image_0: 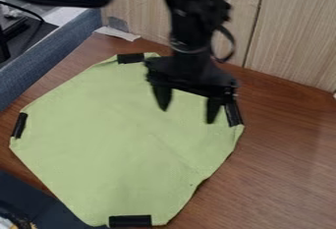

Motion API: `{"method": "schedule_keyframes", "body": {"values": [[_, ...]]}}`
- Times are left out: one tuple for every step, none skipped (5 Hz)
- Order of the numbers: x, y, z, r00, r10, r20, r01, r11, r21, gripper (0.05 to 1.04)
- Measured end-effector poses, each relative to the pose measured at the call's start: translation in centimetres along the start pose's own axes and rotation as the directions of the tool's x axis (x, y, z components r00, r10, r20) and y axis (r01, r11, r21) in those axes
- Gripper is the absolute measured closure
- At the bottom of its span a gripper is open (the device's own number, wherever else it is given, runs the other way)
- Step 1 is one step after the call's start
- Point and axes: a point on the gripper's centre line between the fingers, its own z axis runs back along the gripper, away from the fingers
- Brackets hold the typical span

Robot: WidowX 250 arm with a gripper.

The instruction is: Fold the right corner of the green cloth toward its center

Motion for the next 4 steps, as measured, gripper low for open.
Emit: {"method": "schedule_keyframes", "body": {"values": [[2.0,-1.4,-2.1,1.0,0.002,0.008,-0.002,1.0,0.03,0.084],[3.4,-2.7,-4.7,1.0,-0.028,0.002,0.028,0.998,0.047,0.084],[4.2,-3.7,-7.4,0.999,-0.037,-0.029,0.038,0.998,0.04,0.084],[4.8,-4.6,-9.4,0.999,-0.039,-0.027,0.038,0.999,-0.005,0.084]]}}
